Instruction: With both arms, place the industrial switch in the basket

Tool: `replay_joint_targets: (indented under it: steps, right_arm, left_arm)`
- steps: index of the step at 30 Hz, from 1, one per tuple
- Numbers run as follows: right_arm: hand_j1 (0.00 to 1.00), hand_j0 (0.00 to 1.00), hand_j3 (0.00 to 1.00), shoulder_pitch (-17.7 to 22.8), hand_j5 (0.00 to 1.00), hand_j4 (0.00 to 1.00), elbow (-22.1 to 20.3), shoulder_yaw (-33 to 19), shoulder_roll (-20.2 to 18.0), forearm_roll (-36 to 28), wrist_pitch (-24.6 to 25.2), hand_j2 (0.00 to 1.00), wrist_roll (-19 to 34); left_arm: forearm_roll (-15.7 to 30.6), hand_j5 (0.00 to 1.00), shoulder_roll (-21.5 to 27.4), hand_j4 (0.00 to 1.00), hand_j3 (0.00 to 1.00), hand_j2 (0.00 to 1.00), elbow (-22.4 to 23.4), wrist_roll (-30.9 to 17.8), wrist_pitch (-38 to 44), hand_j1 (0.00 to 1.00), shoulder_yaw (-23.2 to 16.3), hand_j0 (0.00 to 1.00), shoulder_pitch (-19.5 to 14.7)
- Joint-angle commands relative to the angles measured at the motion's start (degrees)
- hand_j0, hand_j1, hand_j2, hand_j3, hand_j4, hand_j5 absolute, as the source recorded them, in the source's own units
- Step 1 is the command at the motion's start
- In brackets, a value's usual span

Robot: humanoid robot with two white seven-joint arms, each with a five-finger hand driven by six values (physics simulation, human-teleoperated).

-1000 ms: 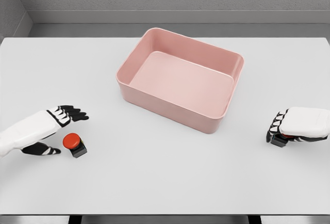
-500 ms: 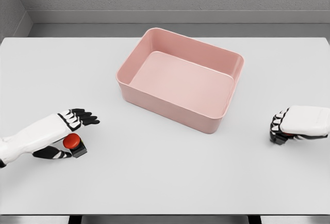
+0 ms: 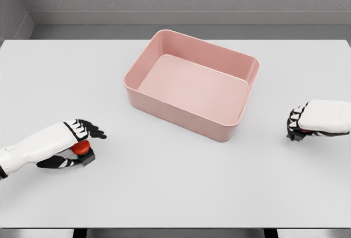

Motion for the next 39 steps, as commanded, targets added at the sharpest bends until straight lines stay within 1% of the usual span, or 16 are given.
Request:
replay_joint_targets:
  steps: [1, 6, 10, 13, 15, 19, 21, 23, 25, 26, 29, 30, 33, 39]
  right_arm:
    - [0.50, 0.50, 0.50, -0.09, 0.50, 0.50, -0.06, -0.52, 0.31, -0.31, 0.09, 0.50, 0.17]
    - [0.50, 0.50, 0.50, -1.32, 0.50, 0.50, -0.06, -0.52, 0.40, -0.31, 0.09, 0.50, 0.26]
    - [0.50, 0.50, 0.50, -2.37, 0.50, 0.50, -0.06, -0.52, 0.92, -0.31, 0.09, 0.50, 0.26]
    - [0.50, 0.50, 0.50, -2.37, 0.50, 0.50, -0.15, -0.96, 0.92, -0.31, 0.09, 0.50, 0.26]
    - [0.50, 0.50, 0.50, -2.37, 0.50, 0.50, -0.15, -1.23, 1.45, -0.31, 0.09, 0.50, 0.26]
    - [0.50, 0.50, 0.50, -3.25, 0.50, 0.50, -1.29, -1.40, 1.54, -0.31, 0.09, 0.50, 0.35]
    - [0.50, 0.50, 0.50, -3.25, 0.50, 0.50, -1.38, -2.81, 1.63, -0.49, 0.09, 0.50, 1.76]
    - [0.50, 0.50, 0.50, -3.25, 0.50, 0.50, -2.08, -3.69, 1.63, -0.49, 0.09, 0.50, 1.84]
    - [0.50, 0.50, 0.50, -3.34, 0.50, 0.50, -2.17, -3.86, 2.50, -0.49, 0.09, 0.50, 1.93]
    - [0.50, 0.50, 0.50, -4.22, 0.50, 0.50, -2.17, -3.95, 2.77, -0.57, 0.09, 0.50, 2.55]
    - [0.50, 0.50, 0.50, -4.83, 0.50, 0.50, -2.17, -5.09, 2.94, -0.57, 0.09, 0.50, 2.64]
    - [0.50, 0.50, 0.50, -5.01, 0.50, 0.50, -2.17, -5.18, 3.03, -0.57, 0.09, 0.50, 2.64]
    - [0.50, 0.50, 0.50, -6.77, 0.50, 0.50, -2.17, -5.62, 4.35, -0.57, 0.09, 0.50, 2.72]
    - [0.50, 0.50, 0.50, -8.26, 0.50, 0.50, -2.08, -5.97, 6.46, -0.57, 0.09, 0.50, 2.72]
  left_arm:
    - [0.45, 0.66, 0.08, 0.66, 0.66, 0.66, -0.05, -0.32, 0.05, 0.66, 0.01, 0.66, 0.09]
    - [0.54, 0.57, 0.16, 0.57, 0.57, 0.57, 0.04, -0.49, 0.05, 0.57, 0.01, 0.57, 0.44]
    - [0.63, 0.55, 0.16, 0.55, 0.55, 0.55, 0.04, -0.58, 0.05, 0.55, 0.01, 0.55, 0.44]
    - [1.15, 0.55, 0.25, 0.55, 0.55, 0.55, -0.14, -0.49, 0.05, 0.55, 0.10, 0.55, 0.09]
    - [1.59, 0.52, 0.25, 0.52, 0.52, 0.52, -0.31, -0.49, 0.05, 0.52, 0.19, 0.52, -0.09]
    - [2.38, 0.52, 0.43, 0.52, 0.52, 0.52, -0.58, -0.49, 0.05, 0.52, 0.27, 0.52, -0.26]
    - [2.56, 0.52, 0.60, 0.52, 0.52, 0.52, -0.66, -0.49, 0.05, 0.52, 0.36, 0.52, -0.88]
    - [3.44, 0.52, 0.78, 0.52, 0.52, 0.52, -0.58, -0.49, 0.05, 0.52, 0.36, 0.52, -1.14]
    - [3.88, 0.52, 0.87, 0.52, 0.52, 0.52, -0.58, -0.49, 0.05, 0.52, 0.36, 0.52, -1.84]
    - [3.96, 0.52, 0.95, 0.52, 0.52, 0.52, -0.58, -0.49, 0.05, 0.52, 0.36, 0.52, -1.93]
    - [4.58, 0.52, 1.57, 0.52, 0.52, 0.52, -0.40, -0.49, 0.05, 0.52, 0.45, 0.52, -2.46]
    - [5.46, 0.52, 2.01, 0.52, 0.52, 0.52, -0.31, -0.49, 0.05, 0.52, 0.45, 0.52, -2.55]
    - [6.95, 0.53, 3.24, 0.53, 0.53, 0.53, -0.31, -0.49, 0.05, 0.53, 0.54, 0.53, -3.25]
    - [8.97, 0.53, 4.38, 0.53, 0.53, 0.53, -0.31, -0.49, 0.05, 0.53, 0.71, 0.53, -4.92]
